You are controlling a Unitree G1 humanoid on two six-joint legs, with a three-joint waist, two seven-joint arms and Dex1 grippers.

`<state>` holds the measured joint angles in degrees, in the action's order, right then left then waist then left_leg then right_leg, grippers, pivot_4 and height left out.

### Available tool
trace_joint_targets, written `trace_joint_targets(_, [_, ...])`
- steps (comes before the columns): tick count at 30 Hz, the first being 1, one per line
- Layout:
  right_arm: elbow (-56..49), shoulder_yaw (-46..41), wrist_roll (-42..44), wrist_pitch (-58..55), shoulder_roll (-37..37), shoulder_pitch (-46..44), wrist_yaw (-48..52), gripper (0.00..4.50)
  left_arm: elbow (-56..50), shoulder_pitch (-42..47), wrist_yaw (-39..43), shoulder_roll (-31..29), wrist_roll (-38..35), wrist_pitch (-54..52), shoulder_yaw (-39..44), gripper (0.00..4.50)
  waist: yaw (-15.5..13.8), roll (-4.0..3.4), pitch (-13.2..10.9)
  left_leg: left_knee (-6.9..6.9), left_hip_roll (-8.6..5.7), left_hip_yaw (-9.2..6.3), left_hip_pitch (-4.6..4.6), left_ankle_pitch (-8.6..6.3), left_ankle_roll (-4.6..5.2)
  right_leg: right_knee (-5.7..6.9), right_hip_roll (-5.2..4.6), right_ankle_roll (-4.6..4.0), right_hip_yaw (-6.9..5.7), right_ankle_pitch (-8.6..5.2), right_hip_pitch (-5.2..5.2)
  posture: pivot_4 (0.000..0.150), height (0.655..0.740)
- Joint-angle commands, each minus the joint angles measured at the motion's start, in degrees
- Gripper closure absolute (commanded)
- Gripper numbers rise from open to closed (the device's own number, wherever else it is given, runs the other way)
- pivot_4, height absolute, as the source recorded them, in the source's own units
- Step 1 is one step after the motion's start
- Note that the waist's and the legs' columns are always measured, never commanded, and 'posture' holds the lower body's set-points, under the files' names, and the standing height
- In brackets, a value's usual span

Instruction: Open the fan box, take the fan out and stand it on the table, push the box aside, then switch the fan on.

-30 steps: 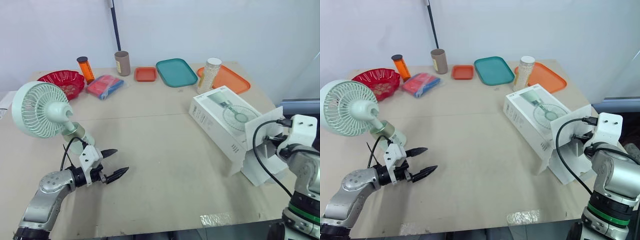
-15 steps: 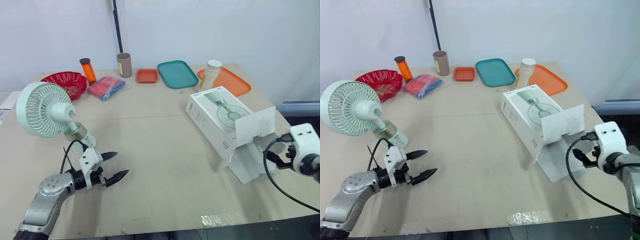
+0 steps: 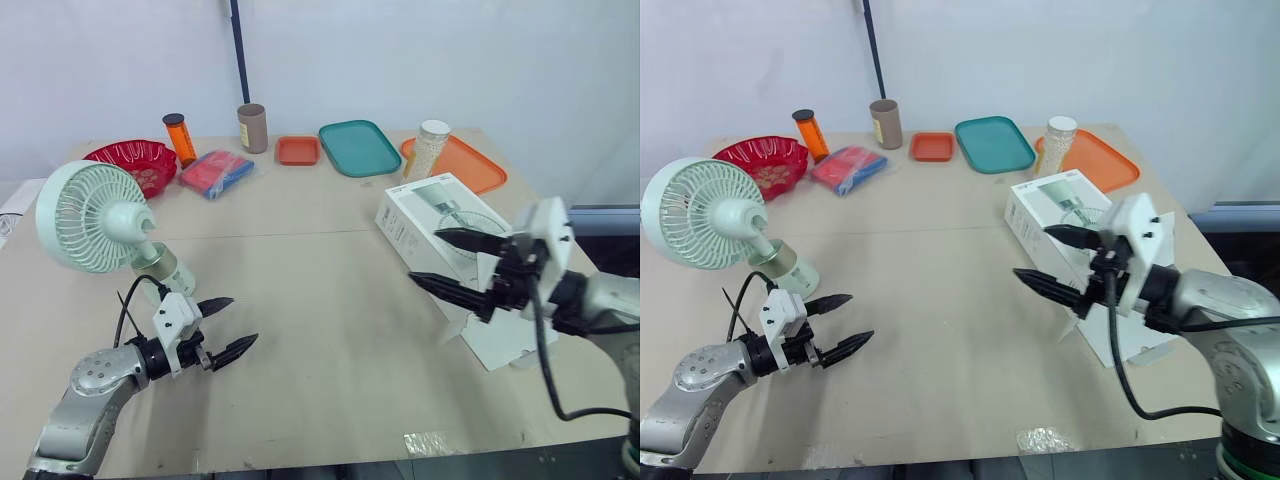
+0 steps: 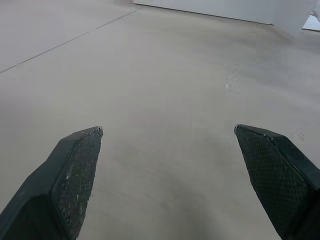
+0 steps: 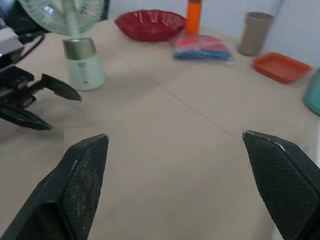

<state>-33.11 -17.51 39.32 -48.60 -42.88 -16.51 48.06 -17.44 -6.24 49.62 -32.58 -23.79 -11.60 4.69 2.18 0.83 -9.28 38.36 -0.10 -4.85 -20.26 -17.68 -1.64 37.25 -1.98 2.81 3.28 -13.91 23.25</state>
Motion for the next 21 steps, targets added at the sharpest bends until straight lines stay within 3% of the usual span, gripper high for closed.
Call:
trace_joint_targets(1, [4.20,6.55,-2.63,4.13,1.01,-4.07,0.39,0.12,-3.86,-1.67,-2.19,0.40,-0.69,0.21,1.85,0.00,-0.02,0.00,0.00,-0.01,0.01,-0.01,0.00,0.00,0.00,0.00,0.01,-0.01,-0.01,0.00,0.01,0.150,0.7400])
trace_joint_targets(5, [9.12,13.59,-5.96,8.34,0.40,-6.21,4.76,0.12,-5.63,-3.69,-6.62,2.14,0.98,2.06,3.50,0.00,-0.18,0.00,0.00,-0.04,0.01,0.00,-0.04,0.00,0.00,-0.02,-0.03,-0.04,-0.03,-0.01,0.07,0.150,0.7400])
trace_joint_targets(10, [15.63,20.45,-10.63,13.81,5.95,-9.03,3.76,0.12,-7.96,-9.04,-10.40,4.72,2.29,3.53,4.88,0.00,-0.14,0.01,0.00,-0.03,-0.01,0.00,-0.05,0.00,0.00,-0.04,-0.11,-0.05,-0.06,0.01,0.08,0.150,0.7400])
trace_joint_targets(16, [18.07,23.58,-9.53,18.56,11.95,-10.81,8.15,0.12,-11.32,-17.53,-16.86,10.26,8.00,11.27,5.53,0.00,-0.28,-0.02,-0.03,-0.04,-0.01,-0.01,-0.06,-0.01,-0.02,-0.05,-0.11,-0.06,-0.07,0.01,0.09,0.150,0.7400])
trace_joint_targets(21, [23.24,24.68,-8.20,23.43,17.89,-14.51,12.57,0.12,-18.00,-25.66,-23.94,16.19,8.30,11.34,8.29,0.00,-0.16,0.01,-0.05,-0.04,-0.01,0.00,-0.06,-0.04,-0.07,-0.07,-0.16,-0.07,-0.10,0.03,0.10,0.150,0.7400])
